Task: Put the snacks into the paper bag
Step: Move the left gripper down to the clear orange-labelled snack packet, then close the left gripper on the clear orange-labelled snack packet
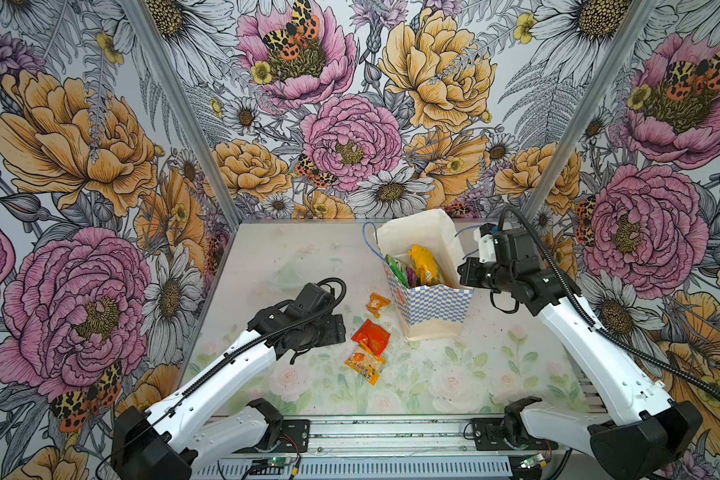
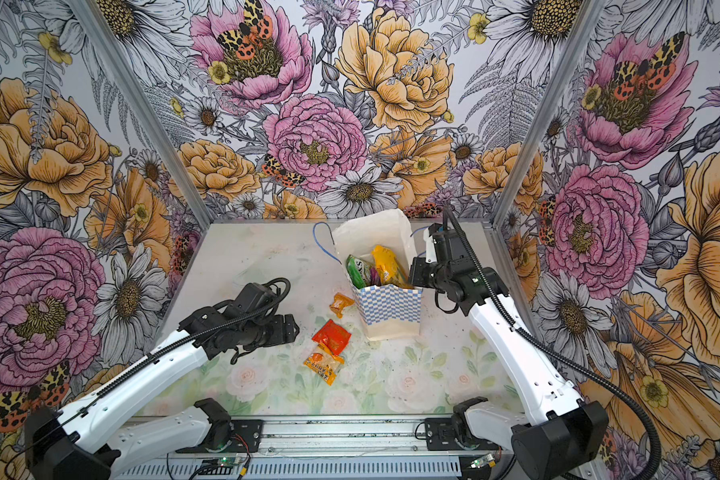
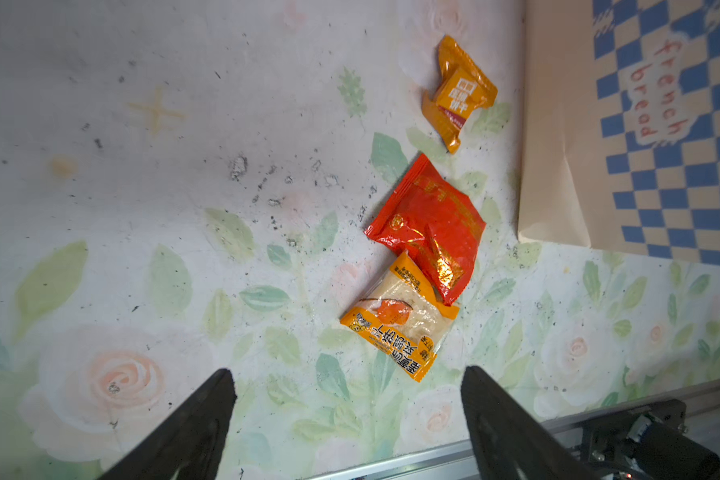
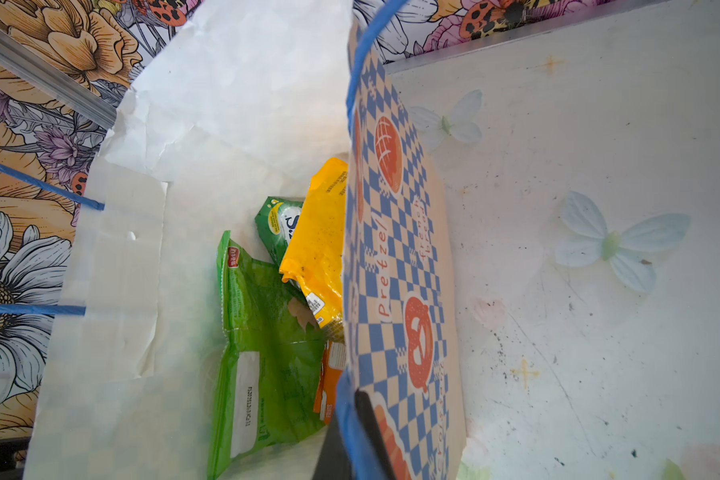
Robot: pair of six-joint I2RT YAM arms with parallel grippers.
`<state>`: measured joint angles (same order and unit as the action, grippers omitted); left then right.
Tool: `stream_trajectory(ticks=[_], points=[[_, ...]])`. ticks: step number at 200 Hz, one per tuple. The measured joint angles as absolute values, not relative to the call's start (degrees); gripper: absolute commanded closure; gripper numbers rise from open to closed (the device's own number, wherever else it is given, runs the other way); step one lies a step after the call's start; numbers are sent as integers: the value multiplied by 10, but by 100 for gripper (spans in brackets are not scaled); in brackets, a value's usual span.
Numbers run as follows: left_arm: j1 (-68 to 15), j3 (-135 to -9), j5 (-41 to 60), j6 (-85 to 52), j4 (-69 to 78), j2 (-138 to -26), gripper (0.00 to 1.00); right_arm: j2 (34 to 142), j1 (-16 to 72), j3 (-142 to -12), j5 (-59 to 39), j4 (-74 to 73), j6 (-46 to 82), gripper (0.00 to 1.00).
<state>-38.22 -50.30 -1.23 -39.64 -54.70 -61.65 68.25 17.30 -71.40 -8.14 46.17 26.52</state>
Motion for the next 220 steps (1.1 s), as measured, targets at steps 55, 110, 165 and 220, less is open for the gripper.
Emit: stream_trajectory(ticks=[55, 110, 165, 220], points=[[-480, -489, -10, -462, -523, -680, 15, 677, 173, -705, -81, 456, 265, 100], [-530, -483, -39, -470, -507, -732, 16, 676, 173, -701, -82, 451, 265, 100], [-528, -507, -75, -391, -491, -807, 23, 675, 173, -696, -82, 445, 265, 100], [-509, -515, -73, -326, -449, -868, 38, 671, 173, -695, -82, 445, 265, 100]])
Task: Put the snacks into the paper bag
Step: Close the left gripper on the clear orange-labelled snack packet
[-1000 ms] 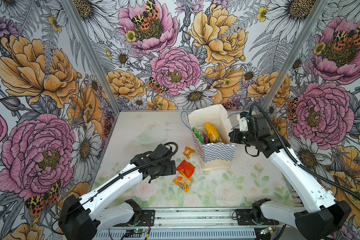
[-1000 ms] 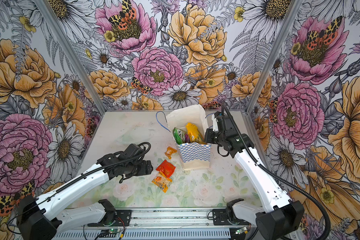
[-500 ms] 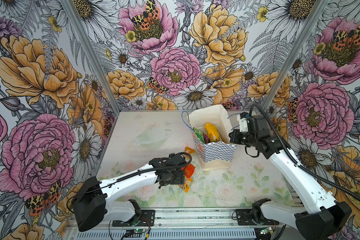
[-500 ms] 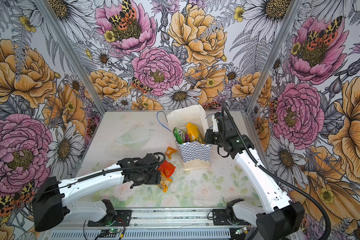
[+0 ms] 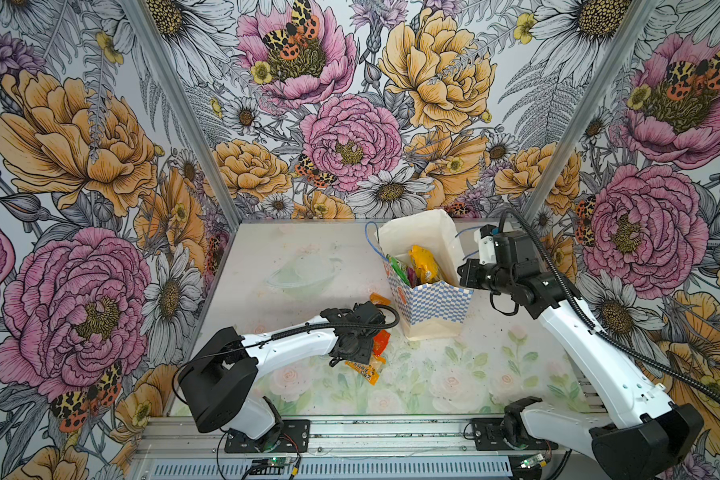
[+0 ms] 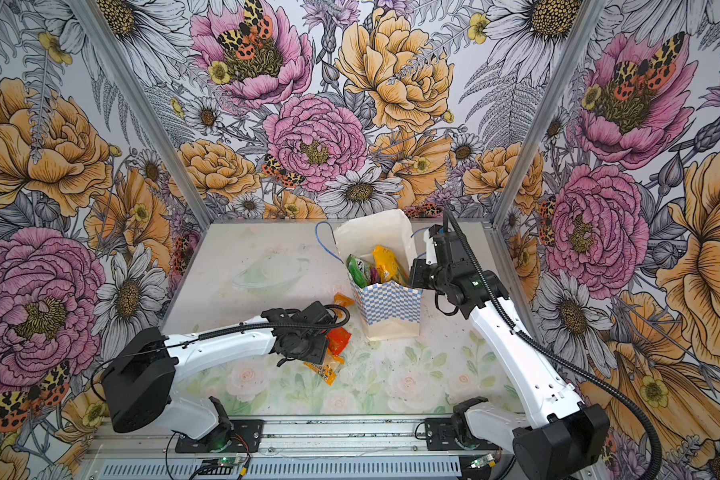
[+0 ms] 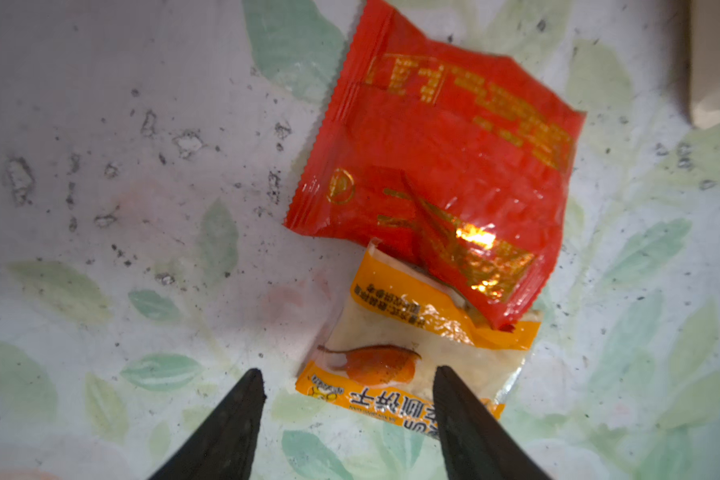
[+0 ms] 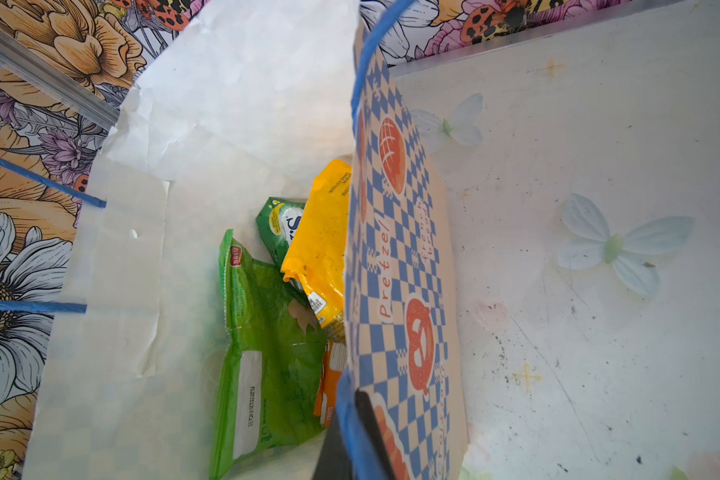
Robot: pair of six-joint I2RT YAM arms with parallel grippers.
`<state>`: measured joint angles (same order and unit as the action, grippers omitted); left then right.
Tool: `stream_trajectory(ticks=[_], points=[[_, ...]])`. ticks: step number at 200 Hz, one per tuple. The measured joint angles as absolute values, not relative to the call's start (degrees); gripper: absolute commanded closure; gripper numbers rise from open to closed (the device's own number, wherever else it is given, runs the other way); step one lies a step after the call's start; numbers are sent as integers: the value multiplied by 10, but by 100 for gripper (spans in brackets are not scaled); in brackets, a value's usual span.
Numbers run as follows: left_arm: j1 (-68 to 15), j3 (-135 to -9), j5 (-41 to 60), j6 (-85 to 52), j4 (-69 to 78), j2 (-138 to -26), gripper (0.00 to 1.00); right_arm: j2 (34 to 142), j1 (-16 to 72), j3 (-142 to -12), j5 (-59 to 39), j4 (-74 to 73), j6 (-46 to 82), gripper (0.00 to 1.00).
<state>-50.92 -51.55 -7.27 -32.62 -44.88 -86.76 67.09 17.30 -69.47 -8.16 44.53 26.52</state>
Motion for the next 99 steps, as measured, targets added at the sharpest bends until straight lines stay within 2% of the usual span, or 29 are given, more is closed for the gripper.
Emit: stream_trajectory(ticks=[51, 99], points=[[-508, -515, -55, -312, -406, -903, 54, 671, 173, -695, -82, 445, 265, 100], [-516, -517, -44, -315, -385, -927, 65, 671, 173, -695, -81, 445, 265, 100]])
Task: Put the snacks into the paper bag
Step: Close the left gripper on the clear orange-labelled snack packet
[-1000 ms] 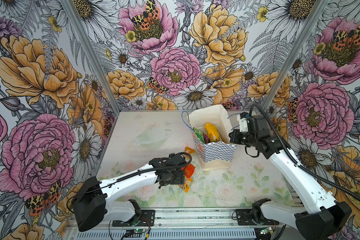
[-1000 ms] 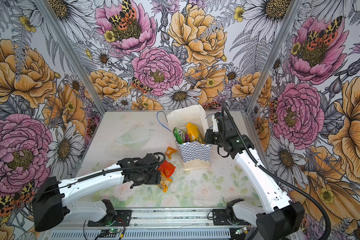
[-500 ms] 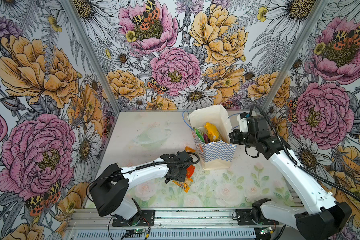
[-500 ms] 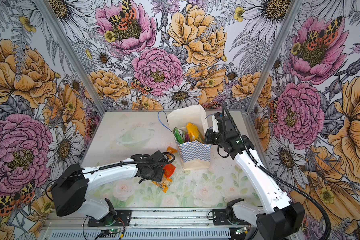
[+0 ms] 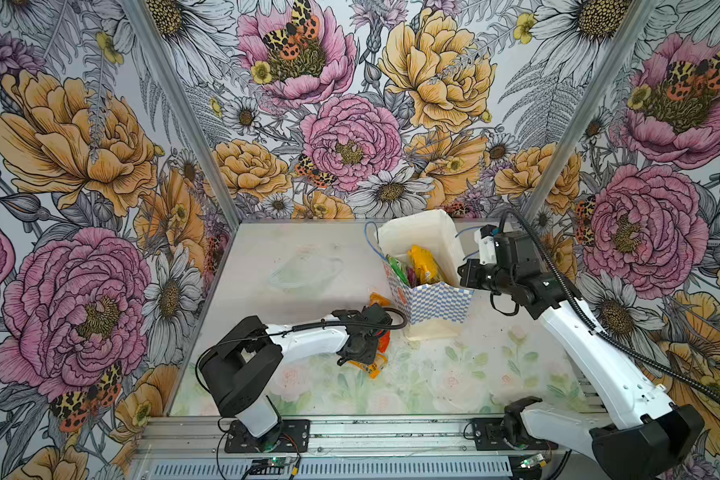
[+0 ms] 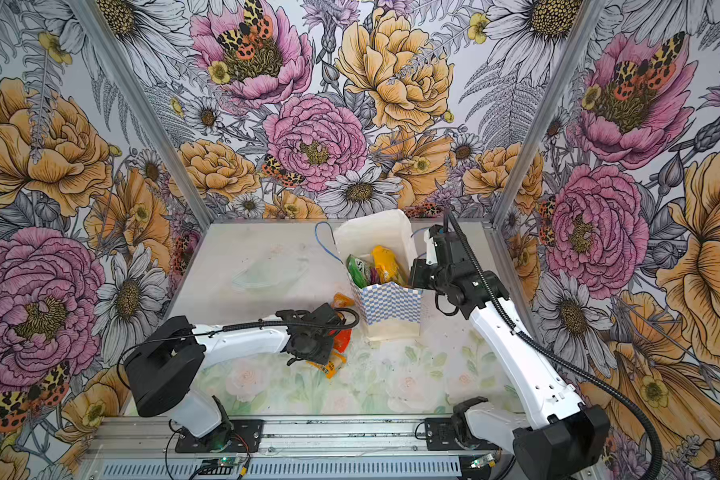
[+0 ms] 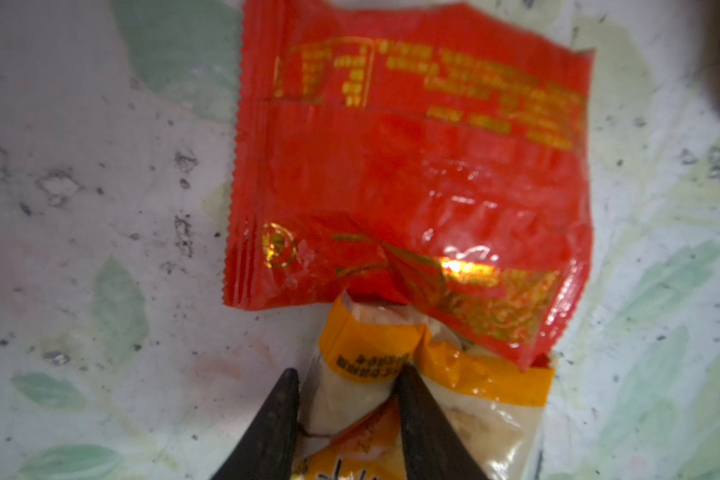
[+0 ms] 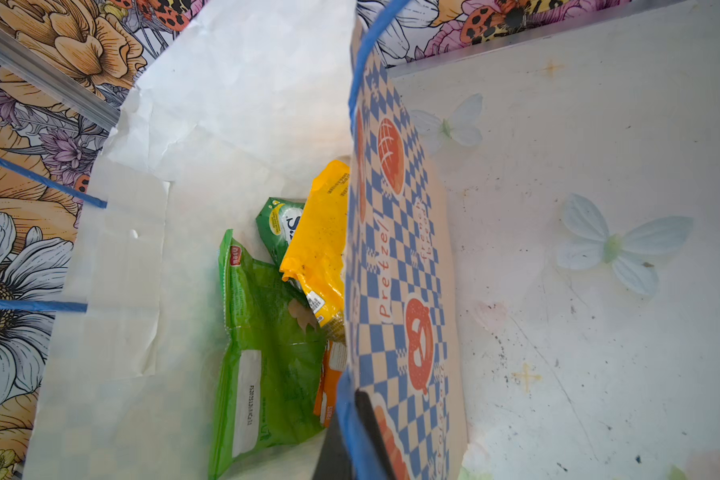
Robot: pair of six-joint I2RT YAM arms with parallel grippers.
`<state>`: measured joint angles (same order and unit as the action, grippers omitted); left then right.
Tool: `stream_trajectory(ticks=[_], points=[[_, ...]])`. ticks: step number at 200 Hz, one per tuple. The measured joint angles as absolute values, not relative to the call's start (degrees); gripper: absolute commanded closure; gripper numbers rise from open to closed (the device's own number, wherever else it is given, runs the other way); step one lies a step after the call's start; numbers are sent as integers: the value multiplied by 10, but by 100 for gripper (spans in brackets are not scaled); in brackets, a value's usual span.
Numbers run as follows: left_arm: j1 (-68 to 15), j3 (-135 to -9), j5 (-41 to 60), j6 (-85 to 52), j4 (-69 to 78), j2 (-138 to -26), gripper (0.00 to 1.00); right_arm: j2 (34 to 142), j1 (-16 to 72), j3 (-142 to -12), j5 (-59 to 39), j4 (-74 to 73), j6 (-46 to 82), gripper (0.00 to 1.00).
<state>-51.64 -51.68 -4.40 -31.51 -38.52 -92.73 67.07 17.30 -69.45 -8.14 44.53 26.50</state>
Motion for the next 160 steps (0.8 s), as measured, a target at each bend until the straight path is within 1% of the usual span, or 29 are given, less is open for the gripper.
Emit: stream_trajectory(ticks=[27, 70, 90, 124, 160], points=[[-518, -505, -43, -325, -372, -917, 72, 671, 173, -695, -82, 445, 265, 100], [-522, -482, -51, -345, -366, -885, 90, 671, 173, -695, -82, 445, 265, 100], [-526, -479, -61, -347, -367, -875, 94, 671, 173, -695, -82, 445, 265, 100], [-530, -468, -79, -352, -372, -852, 98, 671, 173, -695, -82, 445, 265, 100], [-534, -457, -95, -357, -374, -797, 98, 671, 173, -695, -82, 445, 265, 100]])
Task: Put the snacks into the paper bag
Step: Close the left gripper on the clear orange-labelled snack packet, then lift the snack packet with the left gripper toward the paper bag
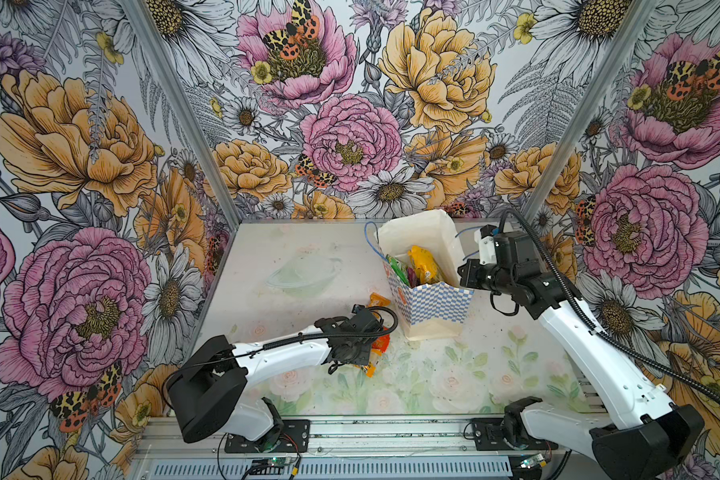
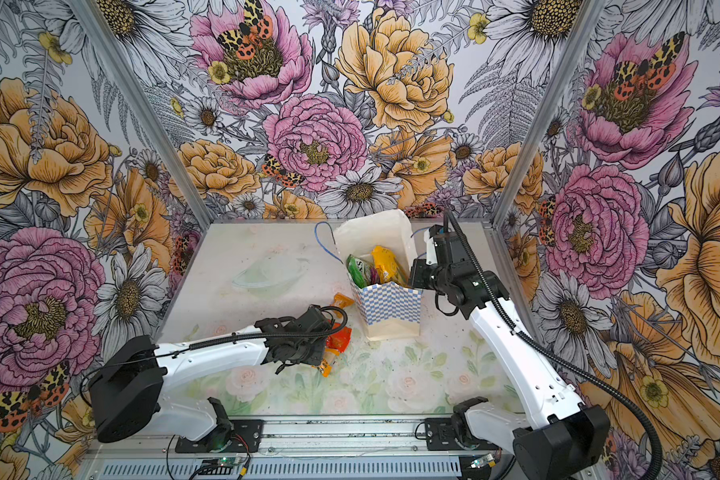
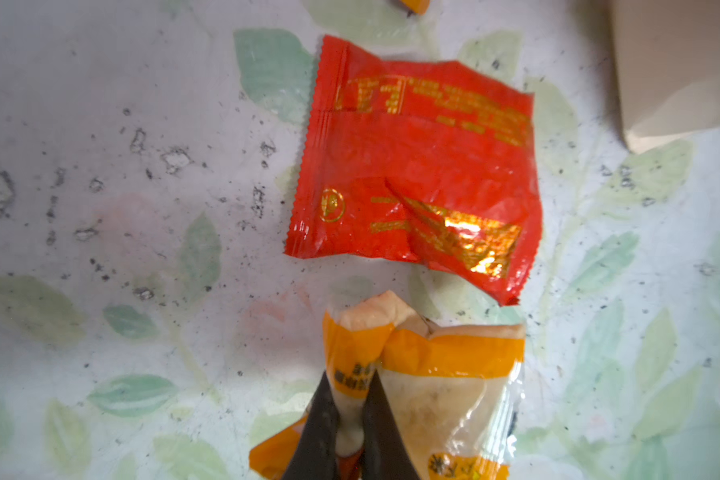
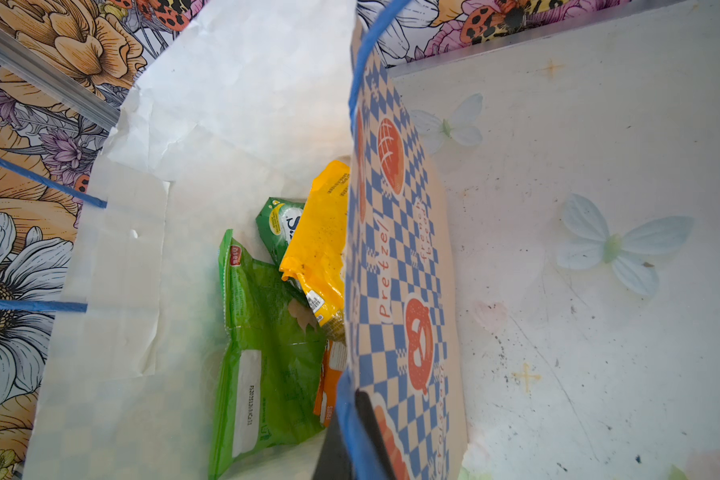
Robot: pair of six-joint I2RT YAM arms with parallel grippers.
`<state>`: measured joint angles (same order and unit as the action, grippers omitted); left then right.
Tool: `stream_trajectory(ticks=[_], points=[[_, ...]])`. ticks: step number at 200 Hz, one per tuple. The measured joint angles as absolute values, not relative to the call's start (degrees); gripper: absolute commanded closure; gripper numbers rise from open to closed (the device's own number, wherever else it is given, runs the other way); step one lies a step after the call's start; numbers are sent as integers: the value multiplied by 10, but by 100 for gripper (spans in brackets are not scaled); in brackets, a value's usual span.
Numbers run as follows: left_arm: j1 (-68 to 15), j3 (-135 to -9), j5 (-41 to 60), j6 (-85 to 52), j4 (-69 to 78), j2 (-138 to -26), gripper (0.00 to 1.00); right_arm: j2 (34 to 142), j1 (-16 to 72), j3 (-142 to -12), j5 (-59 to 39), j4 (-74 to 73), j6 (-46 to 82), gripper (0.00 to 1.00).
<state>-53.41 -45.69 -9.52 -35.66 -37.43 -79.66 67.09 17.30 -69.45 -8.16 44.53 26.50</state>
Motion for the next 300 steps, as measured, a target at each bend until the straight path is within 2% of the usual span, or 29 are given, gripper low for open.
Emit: stream_trajectory(ticks=[85, 120, 204, 300], points=[[-535, -483, -184, -338, -466, -586, 98, 671, 173, -695, -81, 445, 265, 100], [-528, -543, -207, -320, -503, -550, 98, 671, 173, -695, -81, 445, 265, 100], [-527, -811, -247, -228, -536, -581, 99, 671, 173, -695, -82, 445, 265, 100], [-527, -1054, -248, -147, -539, -746, 98, 671, 173, -695, -82, 445, 265, 100]])
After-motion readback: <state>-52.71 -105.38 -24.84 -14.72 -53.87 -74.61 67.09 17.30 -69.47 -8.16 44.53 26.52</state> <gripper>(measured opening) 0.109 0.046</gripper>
